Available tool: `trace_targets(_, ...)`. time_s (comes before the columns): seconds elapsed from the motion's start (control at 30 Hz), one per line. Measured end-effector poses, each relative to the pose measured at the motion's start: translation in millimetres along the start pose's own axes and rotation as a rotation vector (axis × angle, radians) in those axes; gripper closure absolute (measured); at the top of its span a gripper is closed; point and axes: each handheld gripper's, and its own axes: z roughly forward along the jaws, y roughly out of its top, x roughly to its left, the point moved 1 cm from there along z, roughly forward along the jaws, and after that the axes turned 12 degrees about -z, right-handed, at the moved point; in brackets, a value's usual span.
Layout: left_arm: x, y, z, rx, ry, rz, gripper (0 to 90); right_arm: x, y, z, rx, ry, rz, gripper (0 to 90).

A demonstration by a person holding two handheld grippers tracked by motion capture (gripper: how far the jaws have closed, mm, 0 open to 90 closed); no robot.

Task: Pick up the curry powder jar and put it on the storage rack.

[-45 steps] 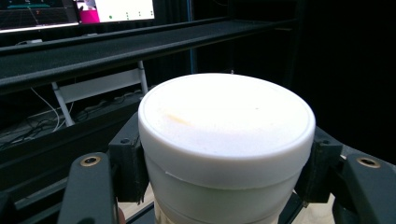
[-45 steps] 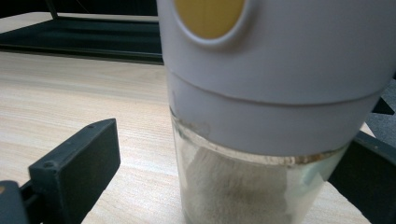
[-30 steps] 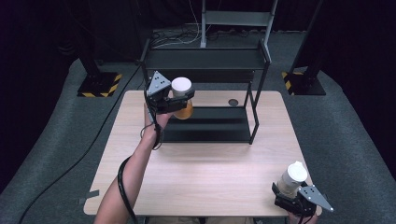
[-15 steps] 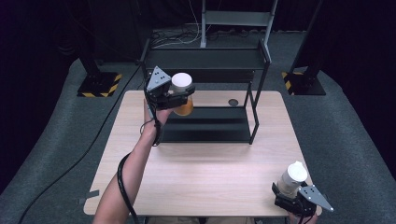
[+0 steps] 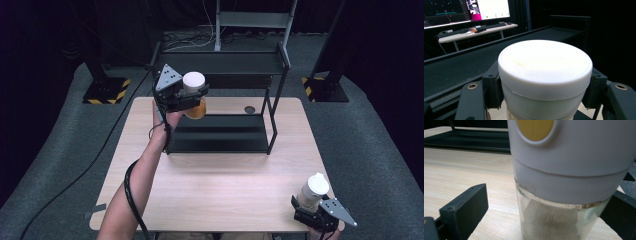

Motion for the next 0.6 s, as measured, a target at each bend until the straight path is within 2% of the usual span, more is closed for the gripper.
trace_targets(0.6,-4.8,16.3,3.5,-0.004,-0.002,0.019,33.8,-0.4,0.6,0.3,0.002,0.001,0.0,0.0)
